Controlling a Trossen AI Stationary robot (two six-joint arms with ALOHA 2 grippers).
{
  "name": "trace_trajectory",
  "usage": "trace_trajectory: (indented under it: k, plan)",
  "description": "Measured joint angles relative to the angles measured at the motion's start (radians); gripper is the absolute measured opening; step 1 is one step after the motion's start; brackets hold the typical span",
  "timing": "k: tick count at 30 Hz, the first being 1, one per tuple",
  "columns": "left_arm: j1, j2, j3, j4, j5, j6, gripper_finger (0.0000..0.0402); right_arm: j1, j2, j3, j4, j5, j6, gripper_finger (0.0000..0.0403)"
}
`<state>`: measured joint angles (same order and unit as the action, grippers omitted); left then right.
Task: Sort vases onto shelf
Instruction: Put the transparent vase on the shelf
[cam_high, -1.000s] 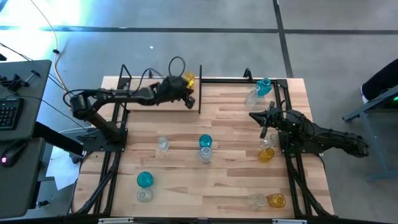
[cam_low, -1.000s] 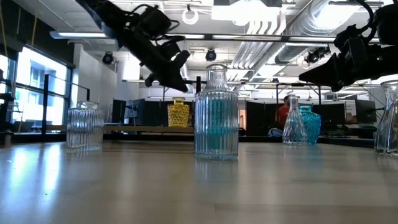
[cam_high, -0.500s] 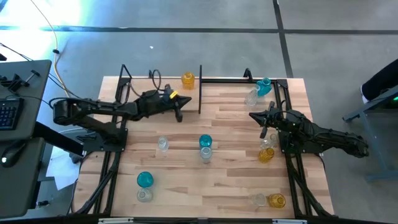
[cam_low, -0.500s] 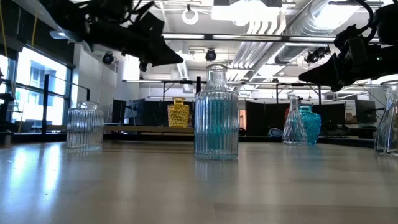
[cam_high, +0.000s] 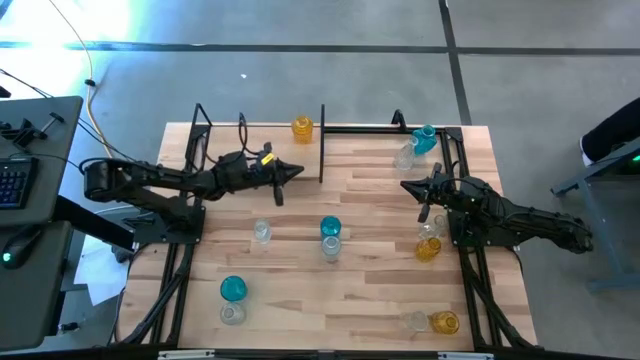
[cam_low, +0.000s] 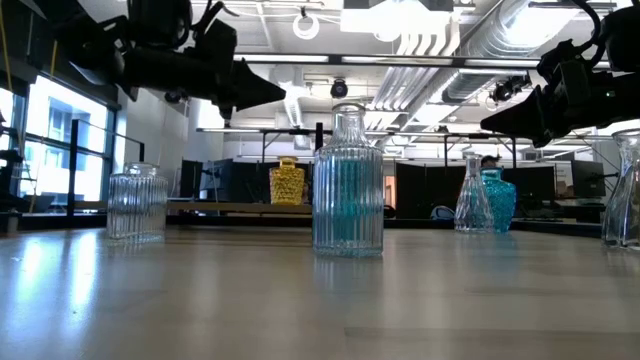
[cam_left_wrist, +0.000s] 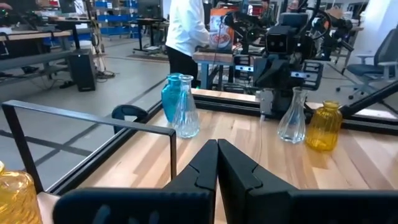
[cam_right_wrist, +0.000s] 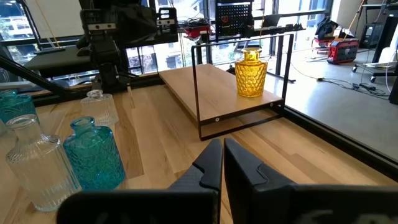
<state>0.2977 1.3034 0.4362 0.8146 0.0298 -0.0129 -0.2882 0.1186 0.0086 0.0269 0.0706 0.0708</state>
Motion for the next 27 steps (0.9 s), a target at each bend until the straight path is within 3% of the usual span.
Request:
trace_trajectory:
  k: [6,12,27]
  plan:
    - [0.048,0.000,0.000,0.001,0.019,-0.014,0.0000,0.000,0.000,0.000,0.000,0.000,0.000,0.0000]
    - [0.091,0.000,0.001,0.079,0.168,-0.028,0.0000,0.000,0.000,0.000,0.000,0.000,0.000,0.0000]
    - [0.112,0.001,0.001,0.074,0.216,0.007,0.0000,0.000,0.000,0.000,0.000,0.000,0.000,0.0000]
